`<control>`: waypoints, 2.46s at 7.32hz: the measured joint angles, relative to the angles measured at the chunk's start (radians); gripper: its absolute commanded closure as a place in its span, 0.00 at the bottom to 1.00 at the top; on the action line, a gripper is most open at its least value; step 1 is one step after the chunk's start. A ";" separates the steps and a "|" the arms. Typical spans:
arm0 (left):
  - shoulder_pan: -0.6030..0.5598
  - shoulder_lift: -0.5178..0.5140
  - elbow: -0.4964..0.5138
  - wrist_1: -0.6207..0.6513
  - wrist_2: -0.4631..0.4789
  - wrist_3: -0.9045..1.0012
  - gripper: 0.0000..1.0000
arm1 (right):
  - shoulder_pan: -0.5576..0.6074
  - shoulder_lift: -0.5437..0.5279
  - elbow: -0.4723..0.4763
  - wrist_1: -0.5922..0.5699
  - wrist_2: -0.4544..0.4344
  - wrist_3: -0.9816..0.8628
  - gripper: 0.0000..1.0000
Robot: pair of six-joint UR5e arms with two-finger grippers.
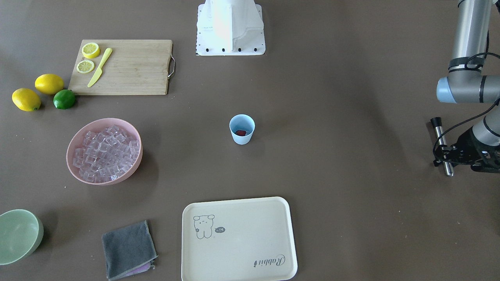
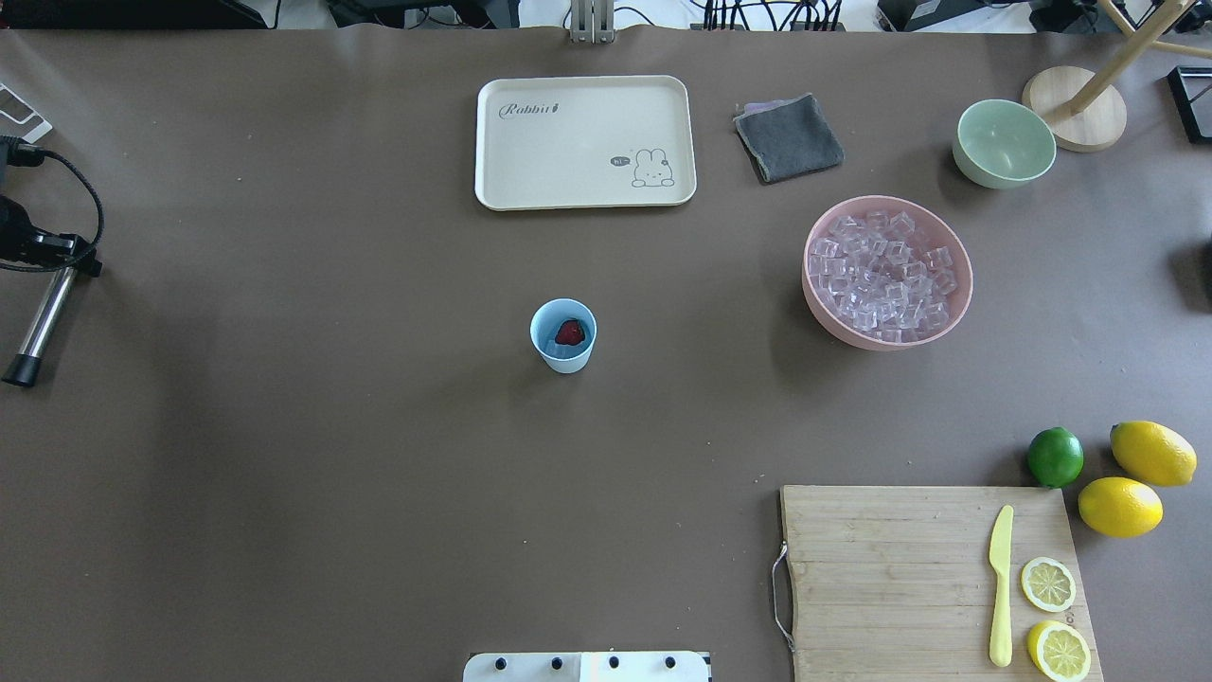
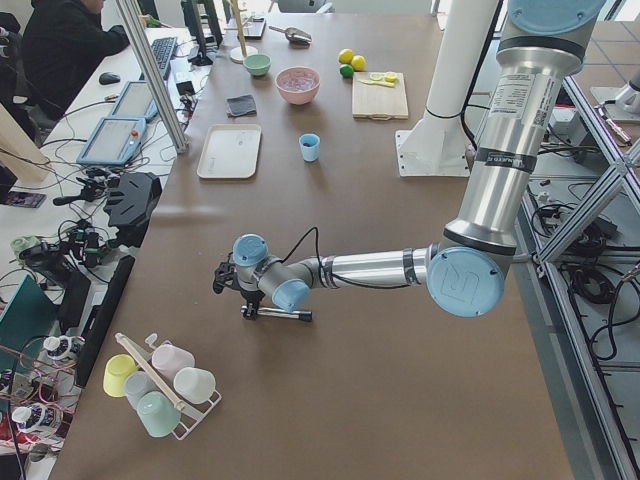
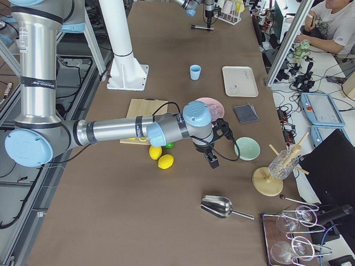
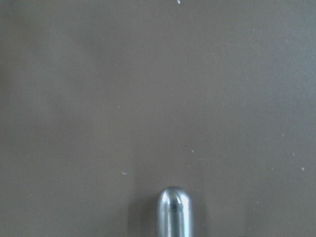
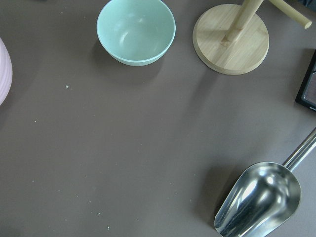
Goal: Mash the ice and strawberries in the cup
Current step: 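Grasp the metal muddler with the left gripper and lift it, then carry the muddler with the left gripper and insert it into the cup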
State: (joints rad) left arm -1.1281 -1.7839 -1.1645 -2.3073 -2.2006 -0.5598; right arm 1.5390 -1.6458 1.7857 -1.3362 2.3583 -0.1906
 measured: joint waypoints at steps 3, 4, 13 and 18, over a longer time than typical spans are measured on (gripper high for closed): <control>0.008 0.003 -0.040 -0.001 -0.001 -0.001 1.00 | 0.008 -0.013 0.002 0.000 -0.001 -0.005 0.01; 0.001 0.001 -0.088 -0.001 0.001 -0.007 1.00 | 0.017 -0.012 0.002 -0.001 0.006 -0.005 0.01; 0.383 -0.287 -0.651 -0.150 0.818 -0.438 1.00 | 0.012 -0.040 -0.003 -0.056 0.005 0.022 0.01; 0.694 -0.397 -0.560 -0.231 1.265 -0.336 1.00 | 0.016 -0.033 -0.053 -0.060 0.000 0.057 0.01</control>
State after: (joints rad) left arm -0.4342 -2.1806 -1.7241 -2.5388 -0.9361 -0.8962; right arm 1.5554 -1.6792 1.7326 -1.3959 2.3582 -0.1336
